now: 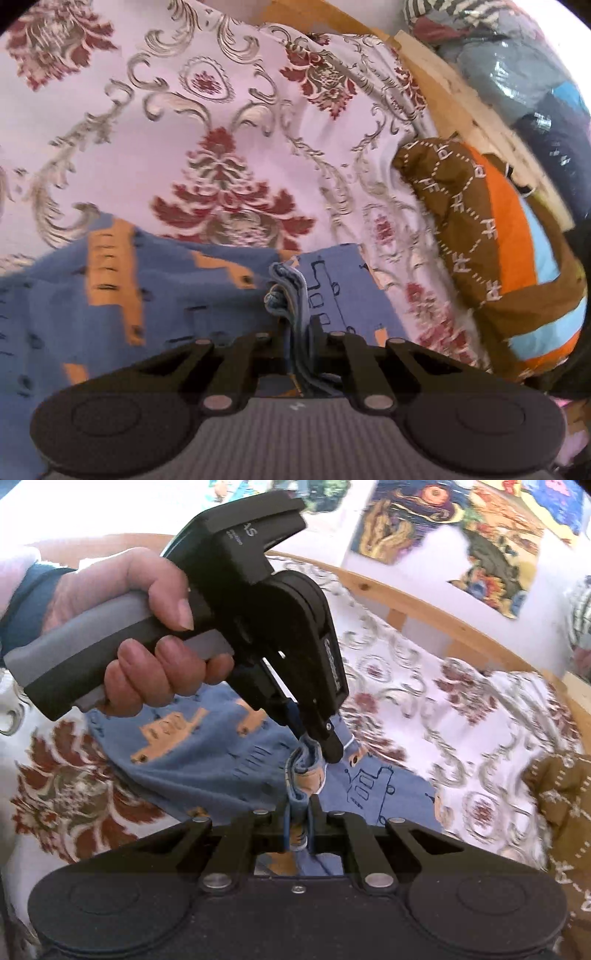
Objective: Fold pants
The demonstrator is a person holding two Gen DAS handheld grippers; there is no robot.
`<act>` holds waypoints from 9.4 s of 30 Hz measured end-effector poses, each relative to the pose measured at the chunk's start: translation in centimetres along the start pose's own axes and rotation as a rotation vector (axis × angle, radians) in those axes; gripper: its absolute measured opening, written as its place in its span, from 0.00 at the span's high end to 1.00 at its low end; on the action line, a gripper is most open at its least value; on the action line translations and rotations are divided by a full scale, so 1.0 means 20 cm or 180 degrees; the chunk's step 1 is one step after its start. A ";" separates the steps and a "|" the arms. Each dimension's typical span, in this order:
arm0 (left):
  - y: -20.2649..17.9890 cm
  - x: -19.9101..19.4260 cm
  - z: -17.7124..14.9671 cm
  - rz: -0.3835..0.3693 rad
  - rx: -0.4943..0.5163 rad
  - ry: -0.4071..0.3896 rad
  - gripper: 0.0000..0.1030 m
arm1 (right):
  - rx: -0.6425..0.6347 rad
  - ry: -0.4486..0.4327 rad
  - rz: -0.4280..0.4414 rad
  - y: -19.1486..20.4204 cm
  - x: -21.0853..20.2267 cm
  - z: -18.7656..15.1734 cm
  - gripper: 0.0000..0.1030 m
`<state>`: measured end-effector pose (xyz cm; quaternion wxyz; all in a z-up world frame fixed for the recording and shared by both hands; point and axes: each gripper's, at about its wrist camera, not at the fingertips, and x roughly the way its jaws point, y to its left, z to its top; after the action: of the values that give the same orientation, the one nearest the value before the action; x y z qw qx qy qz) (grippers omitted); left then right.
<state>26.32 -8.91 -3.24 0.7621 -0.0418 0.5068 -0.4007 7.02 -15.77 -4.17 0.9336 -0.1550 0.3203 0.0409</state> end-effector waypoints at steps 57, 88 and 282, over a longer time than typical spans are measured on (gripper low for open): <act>0.54 -1.01 -0.63 0.1226 -0.1394 -0.1472 0.00 | 0.0324 -0.0125 -0.0439 0.00 0.19 0.11 0.01; 0.38 -0.77 -0.58 0.2234 -0.0495 -0.1846 0.84 | -0.0478 -0.0002 -0.0639 0.39 0.51 0.11 0.01; 0.31 -0.11 -0.29 0.0873 -0.0867 -0.0292 0.00 | 0.2664 0.0740 0.1673 -0.94 0.43 -0.27 0.12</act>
<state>24.75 -1.34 -7.38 0.8192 -0.0932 0.5220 -0.2185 14.00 -35.50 -8.49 0.8321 0.3147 0.4393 0.1250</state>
